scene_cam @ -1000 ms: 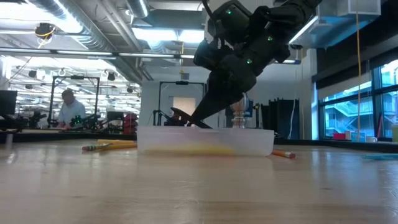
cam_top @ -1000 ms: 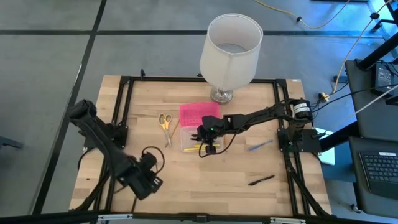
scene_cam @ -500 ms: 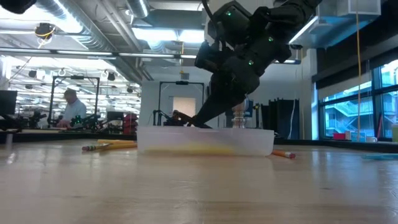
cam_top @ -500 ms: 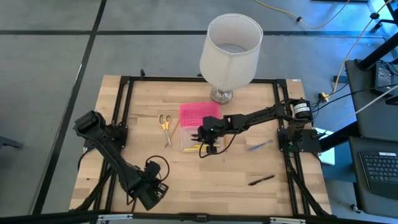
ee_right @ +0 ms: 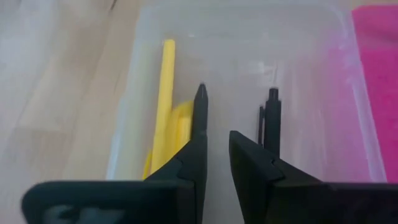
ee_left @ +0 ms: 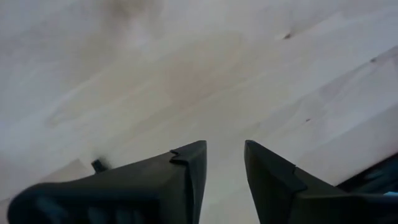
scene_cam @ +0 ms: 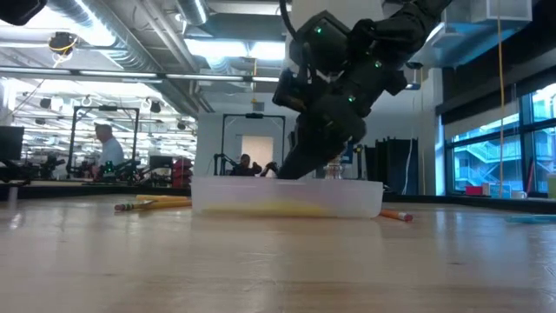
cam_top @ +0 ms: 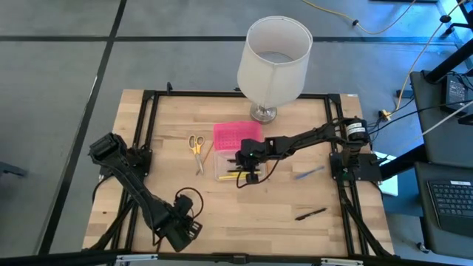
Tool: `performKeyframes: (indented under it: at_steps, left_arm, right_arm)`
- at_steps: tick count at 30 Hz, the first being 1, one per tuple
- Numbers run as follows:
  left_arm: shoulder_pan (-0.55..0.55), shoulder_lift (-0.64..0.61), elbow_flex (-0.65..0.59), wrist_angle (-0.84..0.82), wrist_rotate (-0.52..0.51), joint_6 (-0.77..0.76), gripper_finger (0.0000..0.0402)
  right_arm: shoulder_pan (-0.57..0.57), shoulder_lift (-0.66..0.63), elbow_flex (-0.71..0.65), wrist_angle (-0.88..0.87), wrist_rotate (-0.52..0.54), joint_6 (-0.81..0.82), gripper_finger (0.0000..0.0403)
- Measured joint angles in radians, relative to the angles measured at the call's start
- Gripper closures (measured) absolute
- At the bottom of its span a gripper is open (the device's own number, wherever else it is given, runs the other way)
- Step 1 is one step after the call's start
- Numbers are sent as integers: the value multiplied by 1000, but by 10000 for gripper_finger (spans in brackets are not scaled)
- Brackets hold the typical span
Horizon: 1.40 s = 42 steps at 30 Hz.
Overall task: Pick & place school supplies into a supply box
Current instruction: Put the black pen into the supply box
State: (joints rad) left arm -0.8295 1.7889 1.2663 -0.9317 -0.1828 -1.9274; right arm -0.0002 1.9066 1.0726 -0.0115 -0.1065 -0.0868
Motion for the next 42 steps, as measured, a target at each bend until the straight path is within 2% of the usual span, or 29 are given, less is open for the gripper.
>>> performKeyframes:
  at_steps: [6,11,14,22,24,29,32,35,38,42]
  left_arm:
    - [-1,0,0,-6,24,-81,289]
    - [-20,0,0,-17,123,-190,264]
    - [-46,0,0,-24,123,-246,246]
    - [-87,0,0,-121,127,-252,224]
    - [-96,0,0,-163,98,-251,224]
    - [-126,0,0,-155,-89,-192,225]
    - [-132,0,0,-131,-114,-152,225]
    - [-131,0,0,-136,-14,-123,224]
    - [-132,1,0,-177,120,-180,224]
    - [-147,1,0,-190,136,-298,227]
  right_arm:
    - [-2,2,0,-6,0,0,330]
    - [-3,2,0,-8,0,0,330]
    - [-3,2,0,-7,0,0,330]
    - [-3,2,0,-7,0,0,330]
    - [-3,2,0,-8,0,0,330]
    - [-3,2,0,-8,0,0,330]
    - [-3,2,0,-8,1,0,330]
    - [-3,2,0,-8,1,4,330]
    - [-3,2,0,-7,1,3,330]
    - [-3,2,0,8,1,3,330]
